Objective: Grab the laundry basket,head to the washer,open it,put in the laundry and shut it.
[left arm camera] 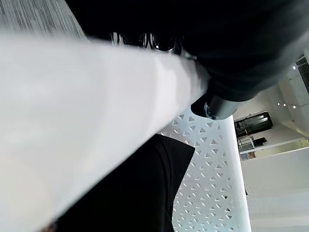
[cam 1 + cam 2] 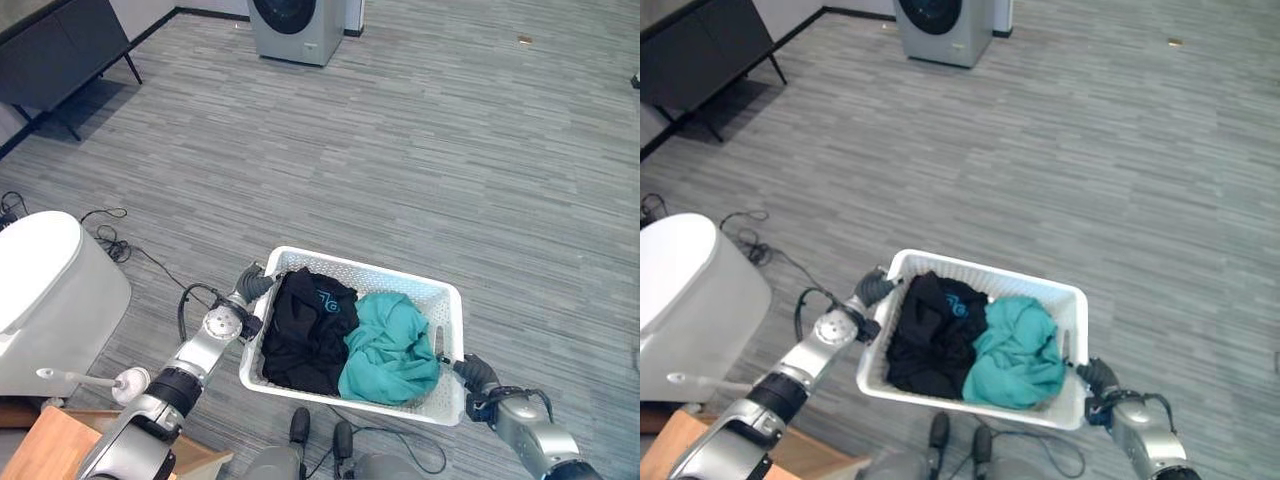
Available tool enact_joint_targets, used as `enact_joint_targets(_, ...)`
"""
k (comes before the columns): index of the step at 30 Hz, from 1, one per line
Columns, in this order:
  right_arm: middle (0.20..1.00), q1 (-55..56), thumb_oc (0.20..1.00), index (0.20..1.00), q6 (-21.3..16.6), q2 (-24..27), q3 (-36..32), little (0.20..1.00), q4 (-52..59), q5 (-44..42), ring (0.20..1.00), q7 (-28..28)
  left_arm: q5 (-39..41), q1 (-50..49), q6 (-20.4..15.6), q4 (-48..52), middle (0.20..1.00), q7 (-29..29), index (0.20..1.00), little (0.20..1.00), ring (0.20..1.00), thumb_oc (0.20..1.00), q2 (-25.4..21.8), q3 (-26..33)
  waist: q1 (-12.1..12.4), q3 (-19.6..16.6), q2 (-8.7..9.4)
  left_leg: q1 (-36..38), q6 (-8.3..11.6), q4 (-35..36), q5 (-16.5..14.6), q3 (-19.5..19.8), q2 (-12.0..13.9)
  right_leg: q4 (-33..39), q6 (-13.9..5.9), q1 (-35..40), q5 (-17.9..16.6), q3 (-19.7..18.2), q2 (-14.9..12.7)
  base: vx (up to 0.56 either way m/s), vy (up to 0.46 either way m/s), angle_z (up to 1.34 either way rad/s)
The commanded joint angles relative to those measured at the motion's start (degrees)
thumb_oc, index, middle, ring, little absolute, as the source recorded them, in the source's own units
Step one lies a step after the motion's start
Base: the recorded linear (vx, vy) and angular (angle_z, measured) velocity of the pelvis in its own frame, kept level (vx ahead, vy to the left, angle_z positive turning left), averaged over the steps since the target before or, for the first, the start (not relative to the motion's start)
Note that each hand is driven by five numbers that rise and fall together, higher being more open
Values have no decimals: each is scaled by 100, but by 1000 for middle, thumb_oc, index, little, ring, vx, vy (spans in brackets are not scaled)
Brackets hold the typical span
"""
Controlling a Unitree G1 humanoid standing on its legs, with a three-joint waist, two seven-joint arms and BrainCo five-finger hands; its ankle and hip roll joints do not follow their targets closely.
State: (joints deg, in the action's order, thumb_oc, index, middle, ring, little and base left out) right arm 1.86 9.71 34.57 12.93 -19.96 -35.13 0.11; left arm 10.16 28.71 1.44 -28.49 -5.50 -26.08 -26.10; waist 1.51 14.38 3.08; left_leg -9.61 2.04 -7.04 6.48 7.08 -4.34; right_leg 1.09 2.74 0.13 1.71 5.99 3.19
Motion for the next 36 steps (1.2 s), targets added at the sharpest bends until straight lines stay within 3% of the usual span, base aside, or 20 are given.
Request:
enact_joint_targets(1, 200, -360, 200, 200, -769, 23, -171, 200, 1421, -689, 200, 552, 43, 860, -447, -39, 200, -113, 200, 200, 200, 200, 324, -116, 98, -165, 334, -881, -30, -1070, -593, -460, 375, -389, -467, 506, 573, -186, -191, 258, -58, 27)
enact_joint_targets(2, 200, -361, 200, 200, -768, 22, -172, 200, 1422, -690, 200, 551, 44, 863, -447, -42, 200, -114, 200, 200, 200, 200, 324, -118, 98, -160, 344, -869, -33, -1065, -598, -465, 365, -386, -470, 517, 582, -186, -201, 438, -7, 34)
enact_joint_targets(3, 200, -451, 200, 200, -793, 63, -136, 200, 1429, -696, 200, 534, 32, 948, -437, -124, 200, -169, 200, 200, 200, 200, 216, -130, 170, -212, 320, -962, -11, -447, -344, -494, 523, -354, -494, 659, 675, -166, -175, 378, 52, 38)
enact_joint_targets(6, 200, -745, 200, 200, -837, 107, -54, 200, 1335, -665, 200, 484, 65, 1000, -458, -184, 200, -193, 200, 200, 200, 200, 92, -115, 296, -265, 329, -1259, 80, 617, -92, -616, 695, -288, -554, 1005, 875, -228, -221, 440, 98, 17)
enact_joint_targets(9, 200, -871, 200, 200, -830, 41, 5, 200, 1282, -615, 200, 465, 115, 928, -481, -172, 200, -207, 200, 200, 200, 200, 63, -57, 386, -403, 308, -1101, 93, 867, -29, -861, 782, -277, -655, 1281, 971, -316, -309, 534, 206, -7)
enact_joint_targets(10, 200, -843, 200, 200, -811, -50, -26, 200, 1267, -509, 200, 392, 112, 883, -478, -157, 200, -235, 200, 200, 200, 200, 68, -46, 434, -515, 304, -1032, 47, 721, 155, -875, 759, -383, -724, 1413, 932, -367, -395, 593, 261, -32)
enact_joint_targets(12, 200, -849, 200, 200, -828, -326, 57, 200, 1292, -461, 200, 441, 149, 755, -500, -98, 200, -228, 200, 200, 200, 200, 12, -50, 475, -639, 402, -762, -203, 429, 36, -1038, 465, -1744, -1038, 991, -44, -433, -684, 712, 356, -57)
enact_joint_targets(14, 200, -938, 200, 200, -821, -505, 144, 200, 1200, -389, 200, 446, 135, 614, -471, -5, 200, -209, 200, 200, 200, 200, -50, -37, 392, -559, 358, -391, -407, 422, -197, -1106, 367, -3011, -1239, 496, -753, -478, -733, 450, 258, -41)
enact_joint_targets(16, 200, -950, 200, 200, -815, -589, 147, 200, 1154, -333, 200, 419, 156, 543, -443, 37, 200, -182, 200, 200, 200, 200, -64, -18, 343, -540, 270, -221, -451, 439, -268, -1140, 413, -3394, -1287, 268, -860, -391, -752, 277, 150, -33)
enact_joint_targets(18, 200, -927, 200, 200, -765, -704, 102, 200, 1116, -222, 200, 387, 137, 505, -401, 32, 200, -173, 200, 200, 200, 200, -92, 38, 188, -443, 112, 258, -506, 558, -446, -1184, 472, -3756, -1197, -241, -795, 43, -1030, 496, 182, 2)
enact_joint_targets(19, 200, -848, 200, 200, -775, -727, 46, 200, 1117, -219, 200, 386, 88, 496, -390, -17, 200, -137, 200, 200, 200, 200, -53, 55, 37, -387, 11, 618, -457, 661, -574, -1126, 447, -3280, -1047, -607, -313, 407, -1054, 603, 143, -1)
enact_joint_targets(21, 200, -710, 200, 200, -760, -709, -78, 200, 1172, -266, 200, 401, 17, 477, -371, -25, 200, -97, 200, 200, 200, 200, -55, 56, -86, -395, -16, 781, -395, 670, -677, -1064, 412, -2567, -1008, -710, -113, 554, -997, 404, 17, 4)
enact_joint_targets(23, 200, -703, 200, 200, -759, -707, -79, 200, 1176, -266, 200, 401, 16, 475, -372, -26, 200, -97, 200, 200, 200, 200, -52, 55, -107, -374, -22, 813, -389, 670, -690, -1039, 415, -2545, -1006, -657, -103, 582, -993, 255, -53, 52)
enact_joint_targets(24, 200, -519, 200, 200, -776, -673, -268, 200, 1226, -334, 200, 367, -71, 451, -367, -41, 200, -98, 200, 200, 200, 200, -33, 87, -254, -391, -25, 1145, -292, 797, -896, -839, 367, -1272, -1010, -922, -94, 442, -884, 495, -116, 66)
enact_joint_targets(26, 200, -134, 200, 200, -733, -631, -550, 200, 1379, -393, 200, 394, -242, 500, -423, -124, 200, -127, 200, 200, 200, 200, 45, 163, -479, -384, -28, 1540, -256, 935, -1156, -561, 339, -102, -1209, -1376, -562, -275, -916, 700, -151, 68)
enact_joint_targets(27, 200, -24, 200, 200, -751, -656, -589, 200, 1435, -398, 200, 418, -331, 536, -445, -206, 200, -192, 200, 200, 200, 200, 124, 161, -530, -369, -15, 1654, -239, 924, -1258, -501, 347, 163, -1274, -1562, -734, -432, -971, 479, -102, 65)
enact_joint_targets(31, 200, 253, 200, 200, -753, -619, -709, 200, 1586, -388, 200, 528, -489, 487, -458, -255, 200, -193, 200, 200, 200, 200, 221, 161, -632, -393, -43, 2160, -181, 862, -1646, -373, 413, 377, -1376, -1787, -865, -166, -1029, 500, -159, 67)
enact_joint_targets(33, 200, 455, 200, 200, -717, -524, -781, 200, 1660, -393, 200, 572, -472, 430, -479, -289, 200, -155, 200, 200, 200, 200, 324, 134, -747, -588, 73, 2603, -89, 711, -1923, -283, 452, 143, -1330, -1500, -1131, -100, -1006, 692, -300, 99)
enact_joint_targets(35, 200, 508, 200, 200, -706, -480, -801, 200, 1700, -413, 200, 632, -459, 372, -491, -259, 200, -119, 200, 200, 200, 200, 359, 134, -790, -661, 29, 2662, -9, 544, -1896, -324, 586, -13, -1300, -1442, -1147, -74, -944, 479, -230, 48)
enact_joint_targets(36, 200, 497, 200, 200, -700, -420, -757, 200, 1671, -424, 200, 653, -411, 296, -508, -256, 200, -121, 200, 200, 200, 200, 418, 139, -846, -743, -47, 2631, 91, 118, -1661, -362, 749, -195, -1221, -1410, -1079, -79, -818, 375, -226, 25)
